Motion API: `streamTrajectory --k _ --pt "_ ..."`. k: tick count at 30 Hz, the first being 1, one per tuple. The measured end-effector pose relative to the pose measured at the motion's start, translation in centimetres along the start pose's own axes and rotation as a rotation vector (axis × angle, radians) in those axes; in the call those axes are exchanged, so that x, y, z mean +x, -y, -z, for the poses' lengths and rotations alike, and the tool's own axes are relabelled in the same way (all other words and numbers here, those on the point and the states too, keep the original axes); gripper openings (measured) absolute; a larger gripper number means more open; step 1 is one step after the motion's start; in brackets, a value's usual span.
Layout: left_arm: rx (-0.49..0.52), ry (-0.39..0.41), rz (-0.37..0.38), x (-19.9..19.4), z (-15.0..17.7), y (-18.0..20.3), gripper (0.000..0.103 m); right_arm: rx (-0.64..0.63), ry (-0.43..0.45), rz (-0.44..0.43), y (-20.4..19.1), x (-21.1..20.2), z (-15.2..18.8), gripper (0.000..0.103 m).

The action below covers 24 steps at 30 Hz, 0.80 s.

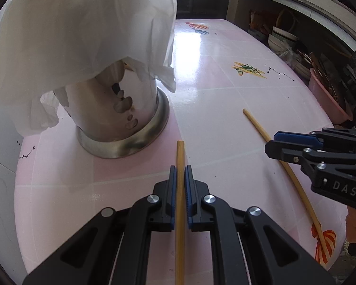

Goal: Organize utensils
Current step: 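Close the left gripper on the same chopstick beside the right gripper, then lift the chopstick upright with the right gripper while the left gripper releases it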

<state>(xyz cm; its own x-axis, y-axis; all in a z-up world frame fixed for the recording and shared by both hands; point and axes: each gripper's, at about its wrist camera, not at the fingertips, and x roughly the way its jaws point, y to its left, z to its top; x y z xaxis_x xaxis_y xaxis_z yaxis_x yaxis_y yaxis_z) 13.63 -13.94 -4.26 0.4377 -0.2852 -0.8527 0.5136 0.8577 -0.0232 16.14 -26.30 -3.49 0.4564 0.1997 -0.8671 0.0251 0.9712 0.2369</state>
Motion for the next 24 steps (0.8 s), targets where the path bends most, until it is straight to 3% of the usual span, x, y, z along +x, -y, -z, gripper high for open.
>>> streamTrajectory --k 4,8,13,17,24 --pt "-0.006 0.003 0.003 0.0 0.0 0.0 0.006 -0.034 0.012 0.044 -0.6 0.4 0.2 0.006" --pt "-0.005 0.006 0.0 0.0 0.1 0.0 0.006 -0.009 0.017 0.029 -0.1 0.2 0.2 0.005" --pt "-0.018 0.013 0.006 -0.2 0.2 0.0 0.006 0.078 0.042 -0.062 1.6 -1.2 0.1 0.005" --pt "-0.069 0.022 0.062 -0.5 0.3 -1.1 0.006 0.138 0.093 -0.142 2.7 -3.7 0.2 0.005" --pt "-0.083 0.17 0.124 -5.6 0.5 -2.0 0.006 0.179 0.208 -0.277 3.8 -8.1 -0.1 0.005"
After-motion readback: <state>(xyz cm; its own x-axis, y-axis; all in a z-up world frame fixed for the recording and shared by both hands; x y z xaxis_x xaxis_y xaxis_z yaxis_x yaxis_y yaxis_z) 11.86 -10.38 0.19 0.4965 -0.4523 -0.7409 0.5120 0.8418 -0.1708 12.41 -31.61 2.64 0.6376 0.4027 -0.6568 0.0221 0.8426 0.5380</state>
